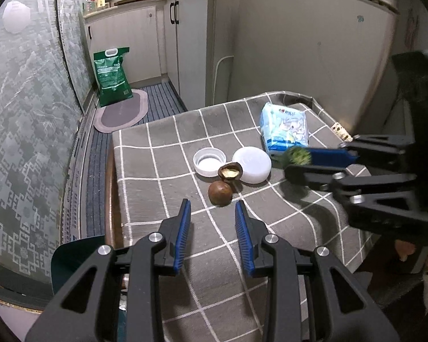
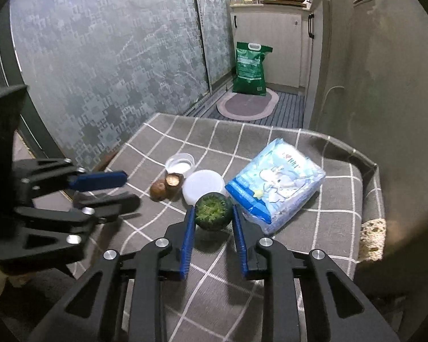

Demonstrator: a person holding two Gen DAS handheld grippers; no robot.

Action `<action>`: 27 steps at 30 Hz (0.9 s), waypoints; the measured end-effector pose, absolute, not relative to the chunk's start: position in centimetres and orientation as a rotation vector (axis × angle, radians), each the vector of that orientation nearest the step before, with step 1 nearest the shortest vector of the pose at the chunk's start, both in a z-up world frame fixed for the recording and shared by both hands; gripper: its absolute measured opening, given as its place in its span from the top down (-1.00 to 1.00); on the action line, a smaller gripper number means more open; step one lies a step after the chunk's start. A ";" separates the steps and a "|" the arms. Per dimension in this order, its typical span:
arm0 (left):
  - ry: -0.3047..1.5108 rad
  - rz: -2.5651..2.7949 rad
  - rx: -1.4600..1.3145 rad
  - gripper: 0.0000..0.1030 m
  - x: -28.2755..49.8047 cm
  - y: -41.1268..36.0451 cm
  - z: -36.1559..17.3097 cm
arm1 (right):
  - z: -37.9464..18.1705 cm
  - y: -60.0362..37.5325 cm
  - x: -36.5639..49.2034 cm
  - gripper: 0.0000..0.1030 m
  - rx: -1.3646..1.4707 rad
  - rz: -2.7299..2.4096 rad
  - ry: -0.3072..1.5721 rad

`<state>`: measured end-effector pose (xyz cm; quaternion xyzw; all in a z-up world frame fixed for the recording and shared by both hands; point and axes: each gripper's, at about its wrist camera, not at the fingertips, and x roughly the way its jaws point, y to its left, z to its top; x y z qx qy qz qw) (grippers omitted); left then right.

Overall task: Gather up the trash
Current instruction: 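Close the right gripper on the green vegetable while the left gripper grasps the brown nut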

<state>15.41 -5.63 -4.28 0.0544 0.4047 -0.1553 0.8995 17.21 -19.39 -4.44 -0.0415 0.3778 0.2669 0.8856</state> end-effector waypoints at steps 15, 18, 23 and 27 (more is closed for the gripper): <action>0.857 -0.309 0.135 0.34 17.0 -6.6 -5.3 | -3.2 -21.9 16.0 0.50 -0.039 0.546 0.753; 0.856 -0.305 0.134 0.34 17.3 -6.9 -5.3 | -3.1 -22.1 16.0 0.50 -0.038 0.546 0.749; 0.857 -0.308 0.147 0.54 17.6 -7.3 -5.3 | -3.0 -22.1 16.0 0.50 -0.042 0.545 0.750; 0.860 -0.312 0.150 0.58 17.8 -7.3 -5.3 | -3.0 -22.2 15.9 0.50 -0.043 0.542 0.752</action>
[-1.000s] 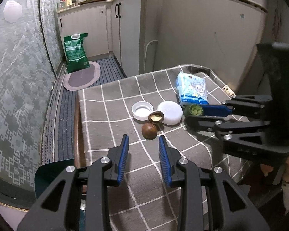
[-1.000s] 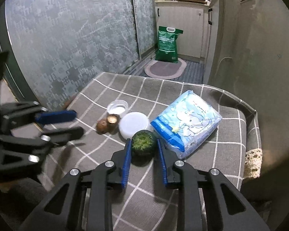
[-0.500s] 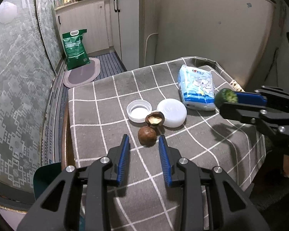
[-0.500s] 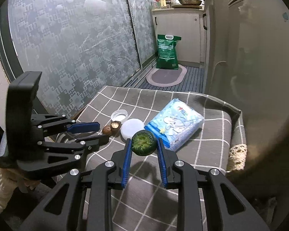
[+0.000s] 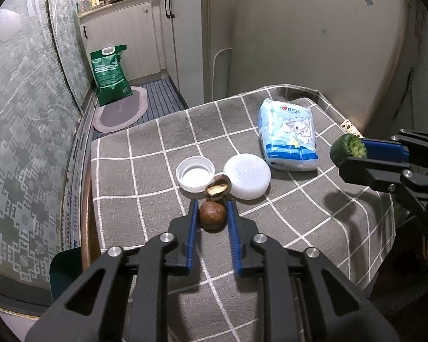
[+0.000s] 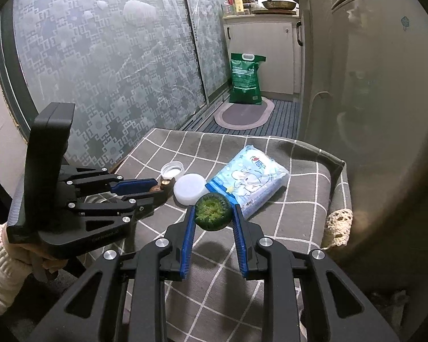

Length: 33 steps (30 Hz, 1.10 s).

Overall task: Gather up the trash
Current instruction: 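Close the right gripper on the green vegetable while the left gripper grasps the brown nut, then carry the green vegetable and brown nut over the teal bin with both grippers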

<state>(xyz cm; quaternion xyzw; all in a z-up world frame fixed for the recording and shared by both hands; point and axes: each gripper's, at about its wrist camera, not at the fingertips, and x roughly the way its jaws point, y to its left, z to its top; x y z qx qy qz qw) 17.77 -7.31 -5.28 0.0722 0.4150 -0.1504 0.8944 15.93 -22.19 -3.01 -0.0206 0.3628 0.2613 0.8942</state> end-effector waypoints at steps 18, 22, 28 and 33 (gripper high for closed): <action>0.816 -0.275 0.068 0.58 15.9 -3.4 -3.2 | -2.7 -17.8 16.4 0.50 -0.074 0.593 0.756; 0.793 -0.241 0.029 0.58 15.6 -1.2 -2.4 | -2.3 -16.3 16.5 0.50 -0.082 0.616 0.750; 0.786 -0.204 -0.015 0.58 15.0 2.0 -1.9 | -2.0 -14.1 16.5 0.50 -0.096 0.642 0.747; 0.789 -0.168 -0.033 0.58 14.4 4.7 -2.0 | -1.7 -12.4 16.4 0.50 -0.105 0.665 0.740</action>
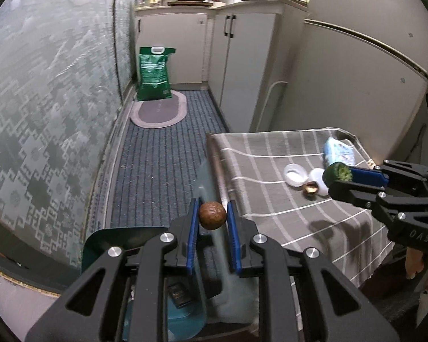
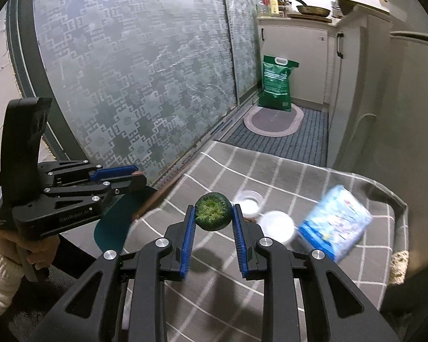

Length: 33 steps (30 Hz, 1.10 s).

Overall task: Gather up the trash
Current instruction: 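Carry the green vegetable and brown nut over the teal bin with both grippers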

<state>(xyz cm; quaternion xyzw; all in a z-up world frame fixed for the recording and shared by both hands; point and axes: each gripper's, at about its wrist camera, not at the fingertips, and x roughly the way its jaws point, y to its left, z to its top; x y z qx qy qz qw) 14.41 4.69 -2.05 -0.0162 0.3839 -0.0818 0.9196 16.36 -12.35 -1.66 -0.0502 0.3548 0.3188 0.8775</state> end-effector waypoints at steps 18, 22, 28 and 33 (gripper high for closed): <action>0.909 -0.101 -0.007 0.57 12.6 10.4 -5.4 | -0.9 -5.3 16.2 0.50 -0.133 0.758 0.730; 0.932 -0.099 0.007 0.50 12.1 11.2 -6.2 | -0.7 -3.5 16.0 0.50 -0.141 0.785 0.730; 0.934 -0.085 -0.002 0.50 11.3 12.8 -6.0 | -1.3 -0.7 15.9 0.50 -0.161 0.816 0.748; 0.913 -0.071 -0.011 0.51 10.2 14.2 -5.2 | -2.2 2.1 15.8 0.50 -0.182 0.840 0.775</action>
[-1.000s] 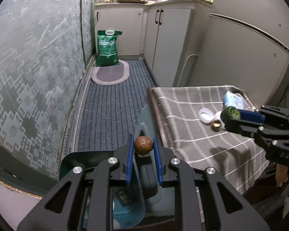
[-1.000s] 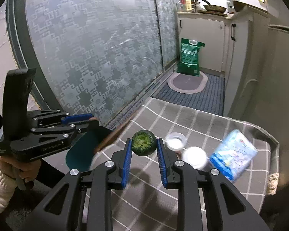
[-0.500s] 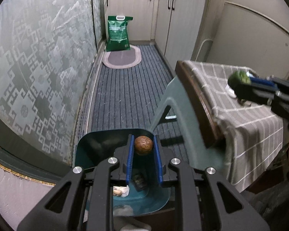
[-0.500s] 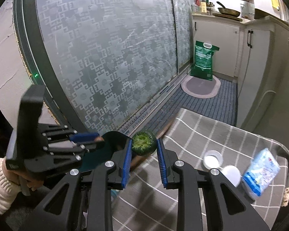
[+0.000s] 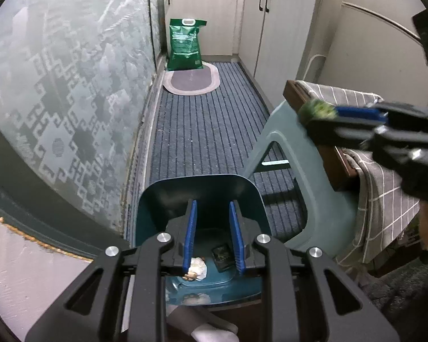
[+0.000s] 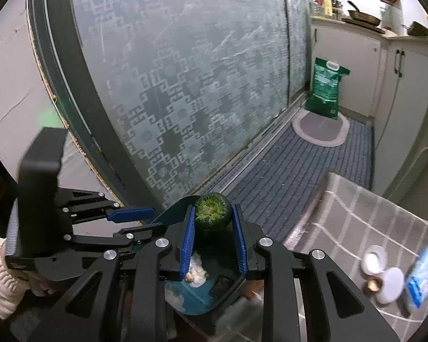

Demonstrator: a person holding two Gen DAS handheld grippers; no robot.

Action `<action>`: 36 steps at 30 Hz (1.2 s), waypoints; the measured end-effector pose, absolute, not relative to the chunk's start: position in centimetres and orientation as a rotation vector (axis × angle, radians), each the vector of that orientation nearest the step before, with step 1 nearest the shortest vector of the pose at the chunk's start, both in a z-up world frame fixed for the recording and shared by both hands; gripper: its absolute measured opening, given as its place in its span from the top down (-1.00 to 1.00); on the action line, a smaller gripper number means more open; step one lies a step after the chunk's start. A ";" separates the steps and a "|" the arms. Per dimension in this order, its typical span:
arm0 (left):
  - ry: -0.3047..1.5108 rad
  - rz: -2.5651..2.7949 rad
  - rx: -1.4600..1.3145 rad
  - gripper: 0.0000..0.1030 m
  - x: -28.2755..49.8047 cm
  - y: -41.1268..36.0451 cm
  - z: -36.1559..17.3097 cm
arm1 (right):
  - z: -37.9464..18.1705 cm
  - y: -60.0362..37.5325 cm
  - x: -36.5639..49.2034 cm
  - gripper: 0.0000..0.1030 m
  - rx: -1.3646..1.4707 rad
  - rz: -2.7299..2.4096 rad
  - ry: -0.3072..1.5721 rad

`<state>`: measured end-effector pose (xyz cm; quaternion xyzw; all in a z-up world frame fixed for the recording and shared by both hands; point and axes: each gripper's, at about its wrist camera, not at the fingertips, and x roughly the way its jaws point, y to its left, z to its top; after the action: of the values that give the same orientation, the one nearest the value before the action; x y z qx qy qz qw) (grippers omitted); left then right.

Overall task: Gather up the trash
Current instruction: 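Carry the green vegetable and brown nut over the teal bin with both grippers, then open both grippers over the teal bin to drop the items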

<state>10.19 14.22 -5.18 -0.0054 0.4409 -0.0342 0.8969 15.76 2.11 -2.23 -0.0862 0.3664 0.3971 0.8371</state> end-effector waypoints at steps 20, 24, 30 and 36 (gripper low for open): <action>0.807 -0.037 -0.071 0.71 5.9 18.5 -0.8 | -7.9 10.2 16.0 0.50 -0.258 0.869 0.912; 0.792 -0.029 -0.076 0.71 5.2 19.1 -0.3 | -9.0 11.3 16.0 0.50 -0.276 0.865 0.940; 0.775 -0.014 -0.087 0.71 4.5 19.9 0.4 | -11.2 12.5 16.3 0.50 -0.307 0.846 0.992; 0.752 -0.012 -0.101 0.71 4.0 20.1 1.2 | -13.4 13.5 16.4 0.50 -0.338 0.829 1.045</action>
<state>4.04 20.09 1.16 -0.0491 0.3669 -0.0058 0.9289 16.41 13.50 -13.42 -0.1560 0.4823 0.3826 0.7724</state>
